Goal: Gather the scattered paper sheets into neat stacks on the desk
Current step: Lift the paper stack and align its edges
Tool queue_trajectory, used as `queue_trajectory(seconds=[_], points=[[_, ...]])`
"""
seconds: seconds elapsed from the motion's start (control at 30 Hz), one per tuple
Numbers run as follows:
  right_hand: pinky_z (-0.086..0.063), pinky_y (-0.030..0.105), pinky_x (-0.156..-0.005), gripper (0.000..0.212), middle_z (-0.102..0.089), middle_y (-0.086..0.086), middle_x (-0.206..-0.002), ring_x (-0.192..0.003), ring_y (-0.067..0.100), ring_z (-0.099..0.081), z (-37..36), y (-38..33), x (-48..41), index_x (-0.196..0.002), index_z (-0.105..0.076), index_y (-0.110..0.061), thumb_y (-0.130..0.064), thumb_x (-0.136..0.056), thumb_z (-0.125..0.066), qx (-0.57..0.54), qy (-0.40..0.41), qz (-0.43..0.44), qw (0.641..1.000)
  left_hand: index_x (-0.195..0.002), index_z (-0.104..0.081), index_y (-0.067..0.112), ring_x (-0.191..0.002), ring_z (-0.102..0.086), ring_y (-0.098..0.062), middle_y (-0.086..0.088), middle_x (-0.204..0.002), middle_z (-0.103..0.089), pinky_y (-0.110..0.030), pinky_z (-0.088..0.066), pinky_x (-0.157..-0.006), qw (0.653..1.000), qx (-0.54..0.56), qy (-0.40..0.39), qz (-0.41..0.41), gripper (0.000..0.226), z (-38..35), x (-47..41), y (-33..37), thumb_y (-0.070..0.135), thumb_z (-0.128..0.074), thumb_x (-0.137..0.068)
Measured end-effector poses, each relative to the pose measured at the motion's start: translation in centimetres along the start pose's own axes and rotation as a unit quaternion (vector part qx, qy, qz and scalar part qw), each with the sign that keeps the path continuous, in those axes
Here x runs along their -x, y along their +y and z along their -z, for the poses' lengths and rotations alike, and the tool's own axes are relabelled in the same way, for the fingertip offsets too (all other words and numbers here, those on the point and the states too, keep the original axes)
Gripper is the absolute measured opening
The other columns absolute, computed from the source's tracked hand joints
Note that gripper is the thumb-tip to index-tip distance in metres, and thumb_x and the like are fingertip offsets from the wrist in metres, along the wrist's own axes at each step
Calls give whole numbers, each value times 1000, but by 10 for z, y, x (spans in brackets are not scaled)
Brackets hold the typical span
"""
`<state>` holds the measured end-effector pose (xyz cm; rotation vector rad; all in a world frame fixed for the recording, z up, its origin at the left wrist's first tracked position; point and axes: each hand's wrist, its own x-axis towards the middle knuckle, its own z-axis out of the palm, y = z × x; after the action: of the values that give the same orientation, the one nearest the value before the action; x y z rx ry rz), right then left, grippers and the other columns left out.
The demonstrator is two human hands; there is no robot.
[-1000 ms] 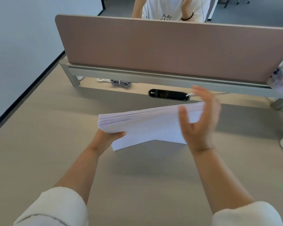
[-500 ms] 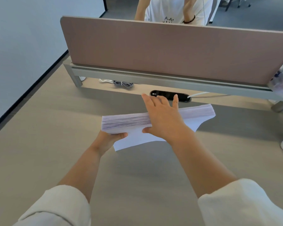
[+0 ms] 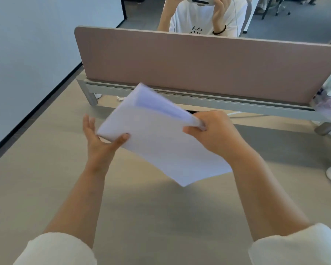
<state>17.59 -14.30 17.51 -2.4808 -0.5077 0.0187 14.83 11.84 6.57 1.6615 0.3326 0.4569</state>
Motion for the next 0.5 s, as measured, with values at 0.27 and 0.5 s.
queue_trajectory(seconds=[0.27, 0.5], points=[[-46, 34, -74, 8, -63, 1, -80, -78, 16, -57, -43, 49, 10, -79, -68, -15, -13, -86, -66, -402, 60, -152, 901, -89, -71, 21, -83, -70, -6, 11, -88, -75, -23, -55, -69, 982, 141, -120, 38, 22, -37, 20, 18, 16, -80, -70], [-48, 35, -80, 9, -66, -1, -86, -86, 13, -60, -60, 68, 30, -82, -68, -21, -14, -87, -66, -432, 113, -145, 883, -84, -71, 33, -85, -67, 2, 18, -87, -72, -16, -53, -70, 982, 105, -155, -9, 38, -51, 34, 23, -4, -64, -82]])
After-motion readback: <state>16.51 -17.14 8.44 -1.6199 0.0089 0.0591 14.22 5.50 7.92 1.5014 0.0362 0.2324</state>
